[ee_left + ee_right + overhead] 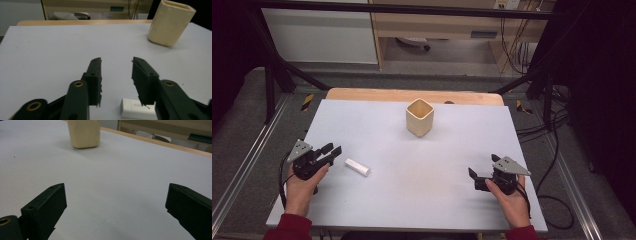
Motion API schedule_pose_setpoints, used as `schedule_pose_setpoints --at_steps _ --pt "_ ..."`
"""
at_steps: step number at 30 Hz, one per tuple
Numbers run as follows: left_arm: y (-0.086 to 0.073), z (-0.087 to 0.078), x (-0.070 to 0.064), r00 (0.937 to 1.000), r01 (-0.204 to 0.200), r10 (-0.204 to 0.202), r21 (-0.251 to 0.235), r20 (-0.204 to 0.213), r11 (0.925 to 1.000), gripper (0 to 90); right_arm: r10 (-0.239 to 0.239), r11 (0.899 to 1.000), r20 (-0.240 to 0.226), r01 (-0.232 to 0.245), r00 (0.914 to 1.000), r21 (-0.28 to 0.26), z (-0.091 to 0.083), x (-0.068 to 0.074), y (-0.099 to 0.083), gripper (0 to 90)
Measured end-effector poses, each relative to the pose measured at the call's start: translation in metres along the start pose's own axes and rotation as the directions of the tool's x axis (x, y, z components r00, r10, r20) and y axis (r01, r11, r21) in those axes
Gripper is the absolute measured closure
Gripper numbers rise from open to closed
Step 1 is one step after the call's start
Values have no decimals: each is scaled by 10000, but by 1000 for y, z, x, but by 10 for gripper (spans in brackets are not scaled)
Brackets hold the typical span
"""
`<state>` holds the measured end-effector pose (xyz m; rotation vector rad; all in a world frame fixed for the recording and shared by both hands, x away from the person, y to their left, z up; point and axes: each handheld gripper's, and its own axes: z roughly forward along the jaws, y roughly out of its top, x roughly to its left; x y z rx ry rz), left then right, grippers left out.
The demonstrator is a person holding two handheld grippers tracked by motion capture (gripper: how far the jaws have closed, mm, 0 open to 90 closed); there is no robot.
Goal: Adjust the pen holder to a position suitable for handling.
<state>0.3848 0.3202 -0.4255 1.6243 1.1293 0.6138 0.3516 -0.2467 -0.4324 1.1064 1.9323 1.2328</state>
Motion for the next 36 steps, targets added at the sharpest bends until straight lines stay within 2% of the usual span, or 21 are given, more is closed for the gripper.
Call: schedule_pose_setpoints --at_steps 3,7,9,11,13,16,17,18,20,22,23,24,25,29,36 --pt "-1 -2 2 9994 -253 259 250 -248 9994 724 -122 9999 -40 122 9999 38 1 3 0 40" --pt "-2 -3 3 9993 -349 354 422 -127 9985 850 -366 9992 -13 366 9993 159 3 7 1 40" --pt "-2 -2 3 9993 -378 381 504 -57 9980 871 -383 9991 3 383 9993 176 3 7 0 40" --pt "-4 1 3 9984 -551 559 822 -84 9951 900 -389 9991 57 387 9992 186 3 8 1 41" --pt "-4 5 2 9960 -864 886 1132 -151 9898 900 -364 9992 17 363 9993 137 3 8 1 41" --pt "-6 11 4 9956 -900 925 1356 -121 9867 900 -376 9991 -23 377 9993 194 4 8 0 41" --pt "-8 15 6 9948 -967 1005 1590 -157 9825 900 -376 9991 -33 376 9993 194 5 8 0 41" --pt "-8 15 6 9948 -967 1005 1590 -157 9825 900 -376 9991 -33 376 9993 194 5 8 0 41" --pt "-11 19 8 9951 -958 983 1951 -35 9761 900 -361 9991 -64 362 9993 211 5 9 0 41" --pt "-12 20 8 9953 -954 966 2079 43 9735 900 -395 9990 -73 396 9992 217 4 9 0 41" --pt "-12 21 7 9946 -1039 1020 2230 197 9693 900 -428 9988 -104 430 9990 223 4 10 1 42" --pt "-13 23 4 9908 -1353 1301 2434 373 9604 900 -454 9987 -106 456 9989 231 5 10 1 41" --pt "-13 23 4 9908 -1353 1301 2434 373 9604 900 -491 9985 -100 493 9987 242 5 10 1 41" --pt "-18 29 2 9881 -1536 1438 2848 550 9462 900 -474 9986 -117 476 9988 238 3 11 0 41" --pt "-19 30 2 9876 -1570 1466 2979 568 9416 900 -431 9985 -111 435 9990 327 3 10 -1 41"
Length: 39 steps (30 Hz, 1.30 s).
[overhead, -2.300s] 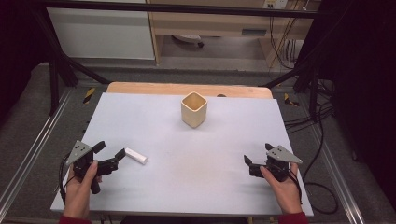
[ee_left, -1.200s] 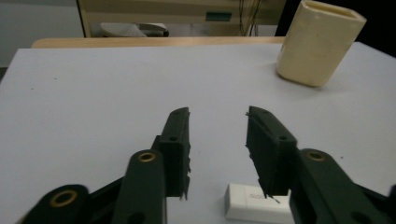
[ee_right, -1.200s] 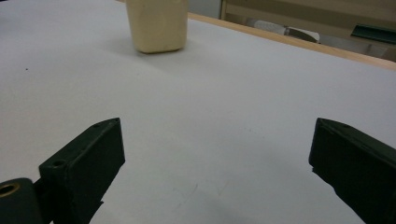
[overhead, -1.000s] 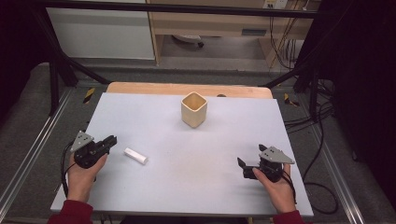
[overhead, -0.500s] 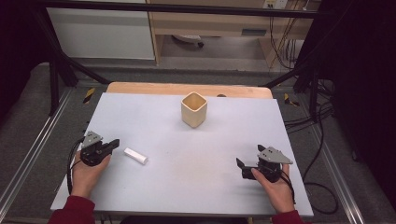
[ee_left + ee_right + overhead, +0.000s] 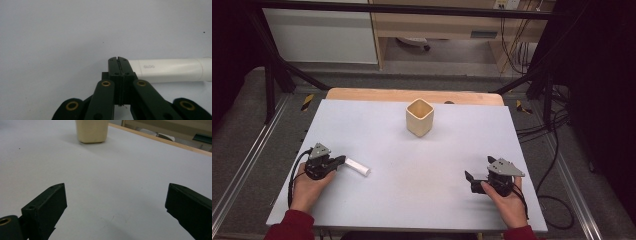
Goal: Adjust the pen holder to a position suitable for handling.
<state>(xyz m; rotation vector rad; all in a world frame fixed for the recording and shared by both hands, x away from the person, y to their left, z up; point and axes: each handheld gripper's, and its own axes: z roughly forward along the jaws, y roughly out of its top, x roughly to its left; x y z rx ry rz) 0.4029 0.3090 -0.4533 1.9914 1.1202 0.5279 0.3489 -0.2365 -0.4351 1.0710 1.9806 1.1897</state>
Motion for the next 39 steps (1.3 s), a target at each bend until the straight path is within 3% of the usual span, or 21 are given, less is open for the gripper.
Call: schedule_pose_setpoints --at_steps 17,20,27,31,39 --pt "0 2 -4 9999 -129 126 196 108 9997 900 -123 9999 -145 124 9998 59 1 3 1 43" --pt "1 5 -10 9994 -330 325 353 156 9988 900 -138 9999 -202 140 9997 86 2 3 1 44" --pt "5 8 -20 9985 -245 228 321 500 9992 900 -85 9999 -187 87 9998 91 -1 4 1 56" --pt "9 13 -36 9950 -737 700 510 708 9960 900 -64 10000 -206 65 9998 64 -1 4 2 56" --pt "10 18 -46 9919 -920 865 574 928 9941 900 -221 9997 -440 224 9988 81 0 12 4 51"
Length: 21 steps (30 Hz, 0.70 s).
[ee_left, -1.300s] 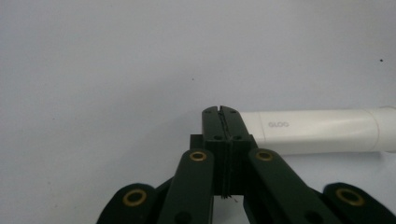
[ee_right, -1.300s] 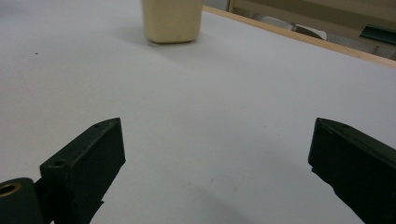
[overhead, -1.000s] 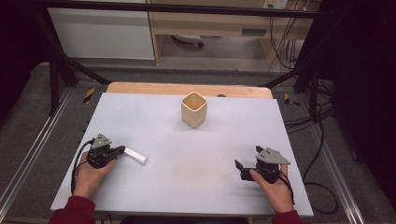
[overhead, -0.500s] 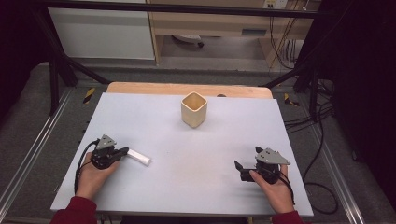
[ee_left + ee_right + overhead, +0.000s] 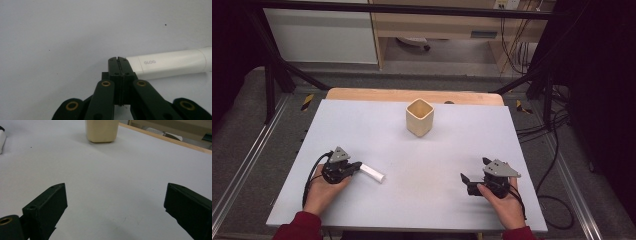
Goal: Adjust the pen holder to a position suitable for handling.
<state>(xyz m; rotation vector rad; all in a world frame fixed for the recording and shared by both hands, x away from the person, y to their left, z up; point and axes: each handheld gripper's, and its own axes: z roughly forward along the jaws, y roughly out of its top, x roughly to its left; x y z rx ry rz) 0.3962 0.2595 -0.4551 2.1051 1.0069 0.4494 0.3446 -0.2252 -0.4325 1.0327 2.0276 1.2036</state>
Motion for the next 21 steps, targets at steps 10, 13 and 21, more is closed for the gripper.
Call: schedule_pose_setpoints --at_steps 10,13,21 --pt "4 4 -15 9995 -193 191 75 268 9998 900 13 10000 -253 -11 9997 60 1 10 4 48" --pt "6 6 -21 9989 -277 273 99 370 9996 900 -55 10000 -353 58 9994 76 2 17 6 48" --pt "13 11 -47 9948 -688 673 171 759 9975 900 -114 9992 -710 140 9974 366 8 34 9 48"
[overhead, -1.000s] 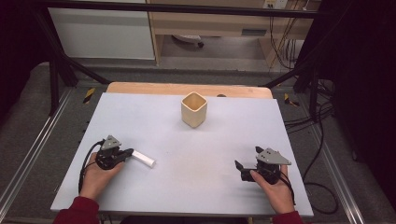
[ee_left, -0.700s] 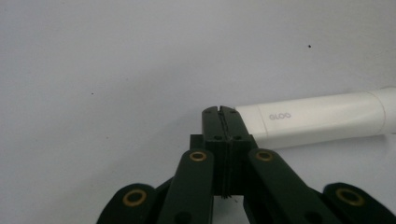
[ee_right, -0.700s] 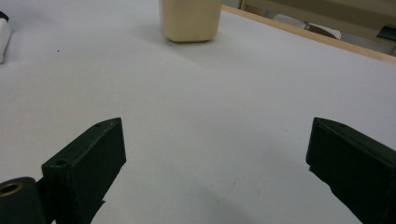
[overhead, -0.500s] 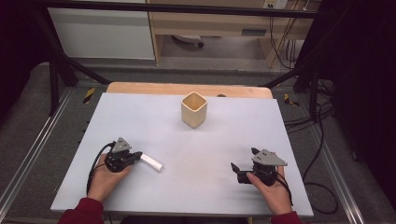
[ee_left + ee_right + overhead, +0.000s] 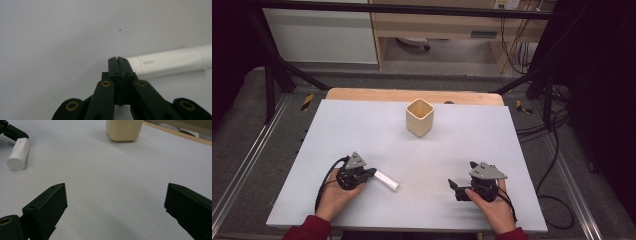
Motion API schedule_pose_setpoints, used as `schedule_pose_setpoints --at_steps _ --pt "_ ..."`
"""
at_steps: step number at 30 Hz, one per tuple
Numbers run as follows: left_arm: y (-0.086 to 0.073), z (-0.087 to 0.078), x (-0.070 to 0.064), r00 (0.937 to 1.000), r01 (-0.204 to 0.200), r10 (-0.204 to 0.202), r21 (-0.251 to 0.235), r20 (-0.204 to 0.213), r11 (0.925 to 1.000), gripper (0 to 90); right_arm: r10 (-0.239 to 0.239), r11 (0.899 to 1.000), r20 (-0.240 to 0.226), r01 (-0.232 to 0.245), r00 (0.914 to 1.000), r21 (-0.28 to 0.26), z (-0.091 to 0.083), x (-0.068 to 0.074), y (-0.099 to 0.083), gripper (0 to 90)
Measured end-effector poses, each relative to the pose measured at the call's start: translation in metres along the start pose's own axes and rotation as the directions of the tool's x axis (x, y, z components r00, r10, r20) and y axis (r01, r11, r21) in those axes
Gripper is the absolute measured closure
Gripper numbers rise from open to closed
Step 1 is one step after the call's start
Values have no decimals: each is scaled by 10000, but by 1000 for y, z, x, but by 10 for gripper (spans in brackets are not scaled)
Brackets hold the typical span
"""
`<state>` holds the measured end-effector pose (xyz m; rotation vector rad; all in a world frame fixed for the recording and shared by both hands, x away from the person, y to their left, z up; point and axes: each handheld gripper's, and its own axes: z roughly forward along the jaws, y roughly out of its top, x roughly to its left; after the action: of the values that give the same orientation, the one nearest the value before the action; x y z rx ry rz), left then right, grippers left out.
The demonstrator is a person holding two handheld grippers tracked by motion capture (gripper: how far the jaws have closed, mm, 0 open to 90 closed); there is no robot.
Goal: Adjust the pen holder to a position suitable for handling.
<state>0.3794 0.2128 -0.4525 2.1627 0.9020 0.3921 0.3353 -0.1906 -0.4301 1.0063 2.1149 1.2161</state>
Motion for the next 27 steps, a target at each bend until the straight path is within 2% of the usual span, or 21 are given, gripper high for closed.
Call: schedule_pose_setpoints --at_steps 3,5,7,12,16,19,27 --pt "5 7 -16 9995 -195 194 53 231 9998 900 2 10000 -105 -1 9999 59 1 3 1 48" --pt "9 12 -27 9992 -336 334 79 239 9994 900 34 9999 -161 -32 9999 111 2 6 2 48" --pt "12 15 -35 9988 -293 291 60 385 9996 900 22 9999 -150 -20 9999 134 2 7 2 48" --pt "16 19 -53 9959 -672 665 101 618 9977 900 197 9997 -282 -194 9994 122 2 12 5 48" --pt "17 20 -60 9945 -781 770 133 711 9969 900 151 9996 -303 -144 9994 238 2 17 5 49" --pt "16 20 -62 9945 -623 612 102 849 9980 900 35 9995 -420 -22 9991 299 4 24 7 50" --pt "16 19 -73 9927 -718 696 186 988 9972 900 105 9976 -562 -66 9984 692 7 38 9 51"
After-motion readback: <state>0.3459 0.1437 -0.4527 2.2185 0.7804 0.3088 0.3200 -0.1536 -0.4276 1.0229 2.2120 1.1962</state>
